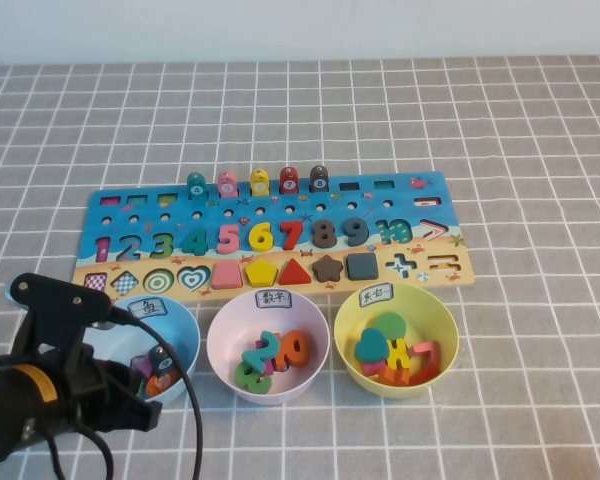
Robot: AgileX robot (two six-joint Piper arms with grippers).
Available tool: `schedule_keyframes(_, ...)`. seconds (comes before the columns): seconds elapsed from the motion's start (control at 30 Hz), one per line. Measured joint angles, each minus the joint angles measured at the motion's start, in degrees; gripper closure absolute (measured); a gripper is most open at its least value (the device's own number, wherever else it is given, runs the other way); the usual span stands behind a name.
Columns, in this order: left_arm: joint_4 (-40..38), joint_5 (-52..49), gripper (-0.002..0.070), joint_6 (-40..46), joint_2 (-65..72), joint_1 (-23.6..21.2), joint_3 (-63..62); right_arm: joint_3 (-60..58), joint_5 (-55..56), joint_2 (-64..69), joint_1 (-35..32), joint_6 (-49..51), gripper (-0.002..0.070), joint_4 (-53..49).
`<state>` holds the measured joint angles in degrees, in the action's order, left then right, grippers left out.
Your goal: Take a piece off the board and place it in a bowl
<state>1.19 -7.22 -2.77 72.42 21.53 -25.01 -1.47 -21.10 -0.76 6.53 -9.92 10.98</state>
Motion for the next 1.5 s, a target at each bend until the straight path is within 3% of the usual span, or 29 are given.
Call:
schedule_keyframes(0.33,-0.4,1.3,0.0453,-0.3,1.7,0.0,0.0,0.0,0.0,0.0,0.0,0.0,0.0694,0.0)
schedule_keyframes(0.63,-0.5,3.1,0.0287,-0.7,1.8,0.0,0.0,0.0,0.0,0.0,0.0,0.0,0.0694,0.0)
schedule_keyframes(1.2,-0.7,4.4,0.0272,-2.6,-4.8,0.0,0.0,0.0,0.0,0.0,0.0,0.0,0.0694,0.0)
schedule_keyframes(1.33,-0.8,3.1,0.0322,-2.6,-11.1,0.0,0.0,0.0,0.0,0.0,0.0,0.0,0.0694,0.0)
schedule_keyframes(1.43,-0.8,-0.4,0.0445,-2.6,-16.8,0.0,0.0,0.0,0.0,0.0,0.0,0.0,0.0694,0.0)
schedule_keyframes(1.5,-0.8,-3.5,0.0564,-2.6,-21.3,0.0,0.0,0.0,0.0,0.0,0.0,0.0,0.0694,0.0)
